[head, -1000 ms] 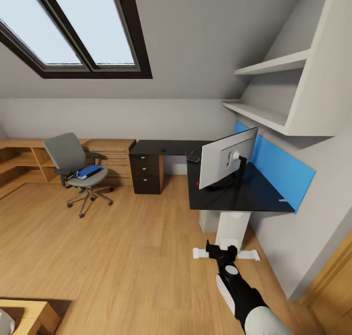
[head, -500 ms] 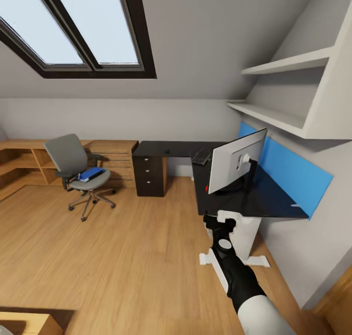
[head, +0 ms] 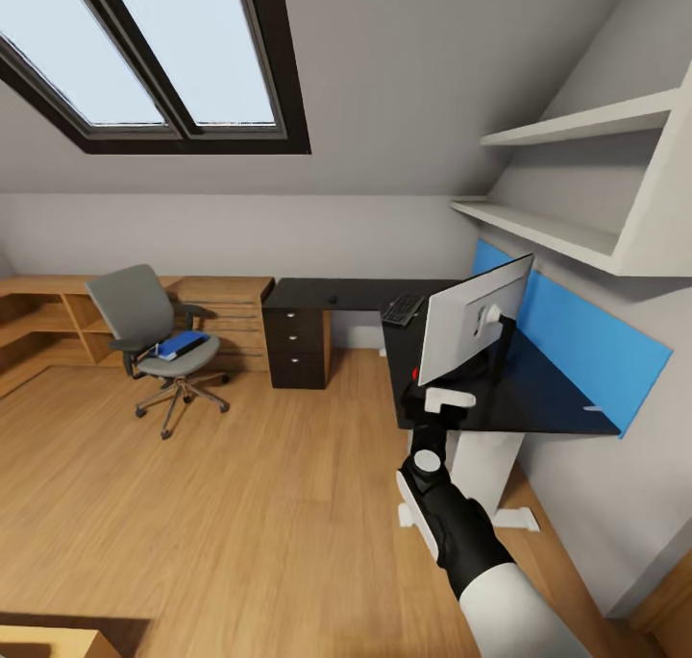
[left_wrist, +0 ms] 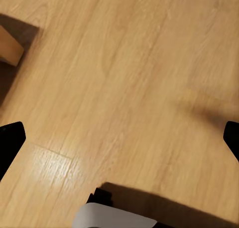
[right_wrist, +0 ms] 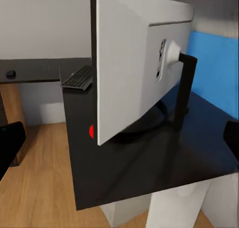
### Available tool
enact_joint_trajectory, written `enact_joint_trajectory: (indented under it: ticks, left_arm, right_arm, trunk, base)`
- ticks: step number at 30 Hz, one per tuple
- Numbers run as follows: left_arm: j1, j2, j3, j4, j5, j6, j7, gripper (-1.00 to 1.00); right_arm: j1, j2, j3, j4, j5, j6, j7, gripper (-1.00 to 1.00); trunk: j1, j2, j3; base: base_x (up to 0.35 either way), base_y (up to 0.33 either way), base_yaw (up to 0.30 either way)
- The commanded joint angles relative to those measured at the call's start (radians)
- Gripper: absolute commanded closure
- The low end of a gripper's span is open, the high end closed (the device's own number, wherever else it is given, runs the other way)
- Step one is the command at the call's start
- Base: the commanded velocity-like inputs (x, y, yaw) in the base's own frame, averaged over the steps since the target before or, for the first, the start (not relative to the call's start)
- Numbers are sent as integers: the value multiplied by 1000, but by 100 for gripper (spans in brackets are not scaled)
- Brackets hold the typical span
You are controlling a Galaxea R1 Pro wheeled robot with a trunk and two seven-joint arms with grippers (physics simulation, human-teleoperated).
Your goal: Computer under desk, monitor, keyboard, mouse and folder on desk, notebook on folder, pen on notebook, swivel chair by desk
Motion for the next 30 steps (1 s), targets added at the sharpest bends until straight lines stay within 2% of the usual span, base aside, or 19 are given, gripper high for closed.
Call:
enact_joint_trajectory:
  ticks: [1, 4, 9, 17, 30]
  left_arm:
    - [-1, -1, -3, 0, 2, -3, 3, -100]
    - [-1, -1, -3, 1, 2, -3, 3, -100]
    - [-1, -1, -4, 0, 2, -3, 3, -100]
    - [-1, -1, -4, 0, 1, -4, 2, -100]
    - [-1, -2, -4, 0, 1, -4, 2, -100]
  right_arm:
    - [-2, 0, 4, 0, 10, -19, -20, -100]
    - [-2, 0, 6, -1, 16, -69, -36, -100]
    - [-2, 0, 7, 0, 19, -110, -43, -100]
    - [-2, 0, 6, 2, 20, -123, -44, -100]
    - [-2, 0, 4, 3, 24, -124, -45, -100]
  trunk:
    - [1, -2, -2]
    - [1, -2, -2]
    - [1, -2, -2]
    - [1, -2, -2]
    - [1, -2, -2]
  base:
    - [121, 44, 0]
    - [191, 68, 0]
    - [184, 40, 0]
    - [92, 7, 0]
    - [285, 0, 0]
